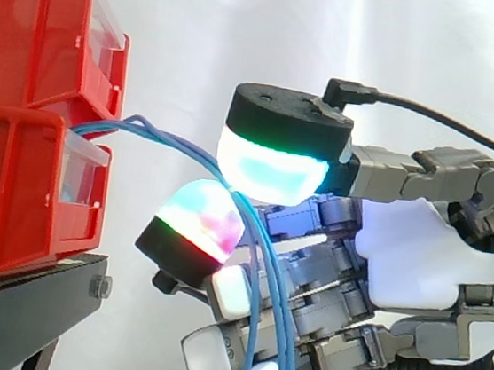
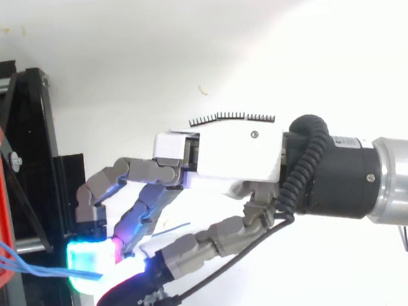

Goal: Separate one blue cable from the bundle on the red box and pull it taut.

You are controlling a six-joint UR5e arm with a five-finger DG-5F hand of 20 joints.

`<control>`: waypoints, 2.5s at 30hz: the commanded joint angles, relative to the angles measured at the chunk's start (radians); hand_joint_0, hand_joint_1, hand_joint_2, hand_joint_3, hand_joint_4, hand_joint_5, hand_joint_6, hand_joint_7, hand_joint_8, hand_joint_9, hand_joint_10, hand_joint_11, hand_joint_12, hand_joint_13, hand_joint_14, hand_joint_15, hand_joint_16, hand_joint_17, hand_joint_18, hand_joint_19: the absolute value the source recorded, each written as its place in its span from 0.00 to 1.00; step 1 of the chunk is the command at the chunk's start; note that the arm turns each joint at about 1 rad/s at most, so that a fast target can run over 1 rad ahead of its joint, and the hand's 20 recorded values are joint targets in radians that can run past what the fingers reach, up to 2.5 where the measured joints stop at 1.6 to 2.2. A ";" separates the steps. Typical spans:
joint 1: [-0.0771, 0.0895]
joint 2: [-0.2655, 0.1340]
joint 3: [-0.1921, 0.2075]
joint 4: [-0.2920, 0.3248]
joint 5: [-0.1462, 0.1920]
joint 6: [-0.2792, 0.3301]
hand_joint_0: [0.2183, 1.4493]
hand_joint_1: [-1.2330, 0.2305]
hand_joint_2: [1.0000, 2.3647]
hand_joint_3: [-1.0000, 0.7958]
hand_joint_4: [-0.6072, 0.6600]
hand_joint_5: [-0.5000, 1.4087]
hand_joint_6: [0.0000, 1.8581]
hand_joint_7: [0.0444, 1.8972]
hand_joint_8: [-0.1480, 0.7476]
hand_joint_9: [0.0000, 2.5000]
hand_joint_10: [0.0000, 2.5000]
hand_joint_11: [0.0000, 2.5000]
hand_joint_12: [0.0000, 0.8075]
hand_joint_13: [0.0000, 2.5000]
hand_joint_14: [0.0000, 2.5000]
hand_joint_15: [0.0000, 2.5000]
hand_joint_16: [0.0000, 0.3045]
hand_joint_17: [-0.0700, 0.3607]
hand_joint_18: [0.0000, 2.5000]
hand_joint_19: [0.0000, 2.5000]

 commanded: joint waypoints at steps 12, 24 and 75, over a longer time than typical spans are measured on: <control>0.002 0.000 0.000 0.000 0.000 0.000 0.29 0.37 0.01 0.41 0.61 0.19 0.43 0.59 0.53 0.38 0.01 0.21 0.45 0.34 0.00 0.17 0.19 0.46 0.27 0.28; -0.001 0.000 0.000 -0.018 -0.004 0.001 0.24 0.35 0.00 0.33 0.62 0.19 0.42 0.61 0.54 0.40 0.01 0.22 0.45 0.35 0.01 0.18 0.18 0.45 0.27 0.29; -0.001 0.001 0.000 -0.043 -0.006 0.007 0.30 0.35 0.00 0.31 0.64 0.17 0.45 0.58 0.51 0.38 0.01 0.23 0.43 0.35 0.01 0.18 0.17 0.44 0.27 0.28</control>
